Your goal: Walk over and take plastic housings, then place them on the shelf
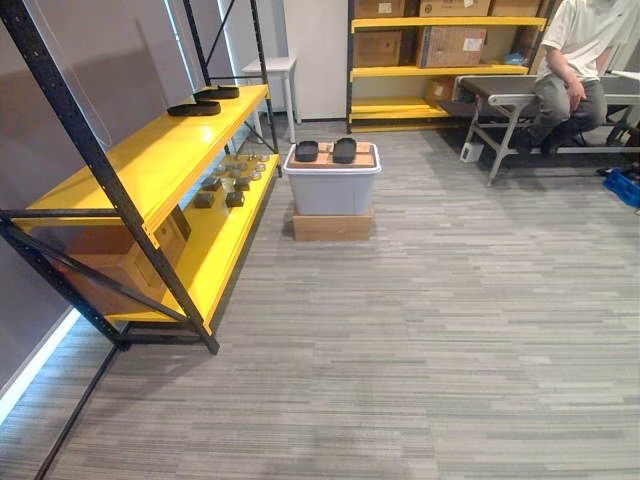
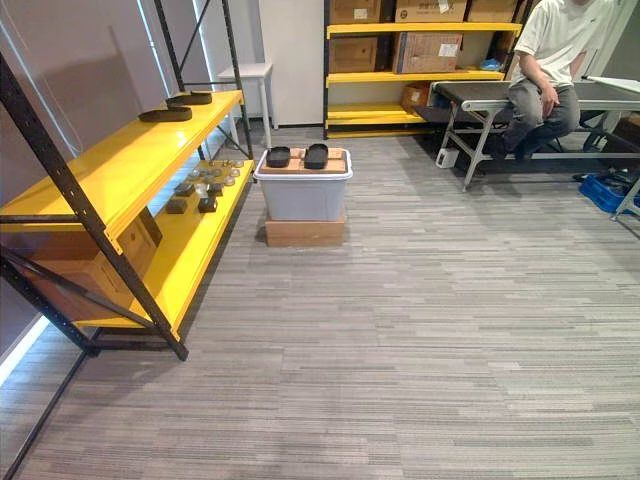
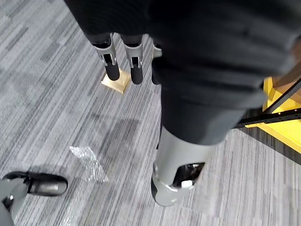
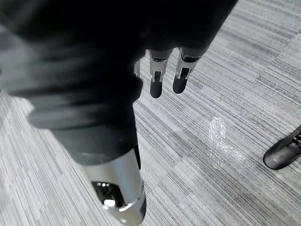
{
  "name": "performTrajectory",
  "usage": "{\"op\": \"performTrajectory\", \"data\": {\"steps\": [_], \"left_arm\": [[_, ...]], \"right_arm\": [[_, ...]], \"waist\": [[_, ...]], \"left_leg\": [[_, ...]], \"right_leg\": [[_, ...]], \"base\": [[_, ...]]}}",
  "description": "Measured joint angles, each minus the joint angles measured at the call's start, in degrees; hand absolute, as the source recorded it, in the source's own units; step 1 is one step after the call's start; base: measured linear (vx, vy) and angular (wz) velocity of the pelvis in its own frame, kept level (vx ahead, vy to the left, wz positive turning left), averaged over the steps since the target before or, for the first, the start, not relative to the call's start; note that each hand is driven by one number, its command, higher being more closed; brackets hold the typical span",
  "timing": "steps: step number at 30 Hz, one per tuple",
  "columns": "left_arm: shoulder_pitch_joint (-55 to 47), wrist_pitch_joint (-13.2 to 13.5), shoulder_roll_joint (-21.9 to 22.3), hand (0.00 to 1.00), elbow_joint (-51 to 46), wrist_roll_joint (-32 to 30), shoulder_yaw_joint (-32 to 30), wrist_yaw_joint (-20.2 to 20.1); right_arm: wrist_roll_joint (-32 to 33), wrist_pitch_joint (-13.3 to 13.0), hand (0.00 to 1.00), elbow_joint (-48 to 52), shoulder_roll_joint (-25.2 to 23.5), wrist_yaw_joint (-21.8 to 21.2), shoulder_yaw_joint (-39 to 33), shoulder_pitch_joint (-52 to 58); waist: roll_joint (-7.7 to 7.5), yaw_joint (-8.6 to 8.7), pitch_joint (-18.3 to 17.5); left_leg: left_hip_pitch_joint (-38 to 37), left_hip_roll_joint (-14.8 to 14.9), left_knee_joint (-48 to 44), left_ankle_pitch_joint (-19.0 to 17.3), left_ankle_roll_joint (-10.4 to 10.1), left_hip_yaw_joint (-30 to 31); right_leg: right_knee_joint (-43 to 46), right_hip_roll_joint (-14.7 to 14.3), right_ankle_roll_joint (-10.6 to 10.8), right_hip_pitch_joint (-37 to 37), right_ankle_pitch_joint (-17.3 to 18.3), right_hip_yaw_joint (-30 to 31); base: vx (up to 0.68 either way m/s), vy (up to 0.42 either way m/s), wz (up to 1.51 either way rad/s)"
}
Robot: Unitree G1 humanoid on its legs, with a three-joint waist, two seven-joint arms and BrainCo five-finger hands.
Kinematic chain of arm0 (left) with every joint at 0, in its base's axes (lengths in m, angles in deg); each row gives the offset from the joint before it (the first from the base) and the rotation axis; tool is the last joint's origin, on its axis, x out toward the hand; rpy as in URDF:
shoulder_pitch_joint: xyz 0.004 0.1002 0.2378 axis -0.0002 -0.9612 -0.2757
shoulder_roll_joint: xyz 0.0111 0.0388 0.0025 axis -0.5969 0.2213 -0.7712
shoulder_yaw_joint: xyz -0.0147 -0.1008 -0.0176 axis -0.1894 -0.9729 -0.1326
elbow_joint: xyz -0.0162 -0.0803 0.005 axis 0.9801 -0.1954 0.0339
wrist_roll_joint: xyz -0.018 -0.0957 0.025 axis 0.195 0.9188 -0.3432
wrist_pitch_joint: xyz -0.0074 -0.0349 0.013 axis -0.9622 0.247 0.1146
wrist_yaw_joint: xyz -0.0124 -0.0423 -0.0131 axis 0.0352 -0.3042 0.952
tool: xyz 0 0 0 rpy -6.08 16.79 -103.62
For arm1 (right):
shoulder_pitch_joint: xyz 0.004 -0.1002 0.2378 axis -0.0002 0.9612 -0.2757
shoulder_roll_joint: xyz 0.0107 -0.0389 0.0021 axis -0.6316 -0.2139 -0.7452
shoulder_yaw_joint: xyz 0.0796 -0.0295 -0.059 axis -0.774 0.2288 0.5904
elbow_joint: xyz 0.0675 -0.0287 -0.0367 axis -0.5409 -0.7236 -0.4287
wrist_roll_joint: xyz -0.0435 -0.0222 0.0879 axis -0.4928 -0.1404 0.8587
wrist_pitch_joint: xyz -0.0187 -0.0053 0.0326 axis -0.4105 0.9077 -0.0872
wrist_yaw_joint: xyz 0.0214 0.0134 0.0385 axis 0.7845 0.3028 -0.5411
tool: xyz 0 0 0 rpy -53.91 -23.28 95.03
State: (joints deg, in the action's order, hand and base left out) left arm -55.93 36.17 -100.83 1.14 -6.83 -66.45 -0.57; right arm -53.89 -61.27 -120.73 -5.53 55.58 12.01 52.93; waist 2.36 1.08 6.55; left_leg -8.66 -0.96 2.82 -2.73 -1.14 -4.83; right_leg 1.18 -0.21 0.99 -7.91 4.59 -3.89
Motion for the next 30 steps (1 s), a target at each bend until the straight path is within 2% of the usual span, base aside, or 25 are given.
{"op": "performTrajectory", "data": {"steps": [7,12,19,27,29,30], "left_arm": [[-4.67,1.98,0.2,0.0,-3.97,4.74,-0.41,-0.08],[-5.53,2.18,1.54,0.0,-3.98,7.13,-1.18,-0.27],[-5.42,2.24,2.21,0.0,-3.99,7.09,-0.76,-0.28],[-5.5,2.24,2.41,0.0,-3.94,7.08,0.67,-0.25],[-5.25,2.24,2.56,0.0,-4.15,7.27,1.61,-0.25],[-4.87,2.24,2.57,0.0,-4.3,7.4,2.23,-0.24]], "right_arm": [[0.43,-3.17,0.0,5.03,-0.34,-0.25,2.48,2.56],[0.45,-3.22,0.0,4.88,-0.92,-0.06,2.46,4.36],[5.05,-3.22,0.0,4.26,-2.52,0.09,2.45,4.53],[6.11,-3.21,0.0,2.16,-3.15,0.51,3.44,3.82],[6.09,-3.21,0.0,1.93,-3.33,0.97,3.41,1.86],[6.09,-3.2,0.0,1.95,-3.44,0.99,3.42,1.07]], "waist": [[0.11,-0.05,0.07],[0.11,-0.01,0.04],[0.03,0.18,-0.11],[-0.48,-0.16,-0.06],[-0.63,-0.65,0.44],[-0.74,-0.7,1.29]], "left_leg": [[0.57,0.03,0.0,-0.04,0.0,-0.89],[0.26,0.03,0.31,0.02,0.1,-1.18],[-0.31,0.02,0.88,0.15,0.27,-1.26],[1.05,0.0,1.5,0.36,0.59,-1.85],[3.6,-0.06,-1.3,-1.57,1.07,-3.35],[4.73,-0.18,-3.85,-3.11,1.8,-3.68]], "right_leg": [[0.04,0.0,-0.24,0.63,0.14,0.15],[0.03,0.01,-0.25,0.53,0.15,0.17],[0.01,-0.02,-0.25,0.28,0.15,-0.03],[0.07,-0.07,-0.24,2.24,0.14,0.42],[2.5,0.19,0.51,5.34,1.12,1.73],[5.71,0.67,1.41,6.82,2.96,1.76]], "base": [[-0.05,-0.023,-0.04],[-0.01,-0.009,-0.01],[0.0,0.0,0.0],[-0.03,-0.016,-0.05],[-0.04,0.006,-0.28],[-0.02,0.02,-0.14]]}}
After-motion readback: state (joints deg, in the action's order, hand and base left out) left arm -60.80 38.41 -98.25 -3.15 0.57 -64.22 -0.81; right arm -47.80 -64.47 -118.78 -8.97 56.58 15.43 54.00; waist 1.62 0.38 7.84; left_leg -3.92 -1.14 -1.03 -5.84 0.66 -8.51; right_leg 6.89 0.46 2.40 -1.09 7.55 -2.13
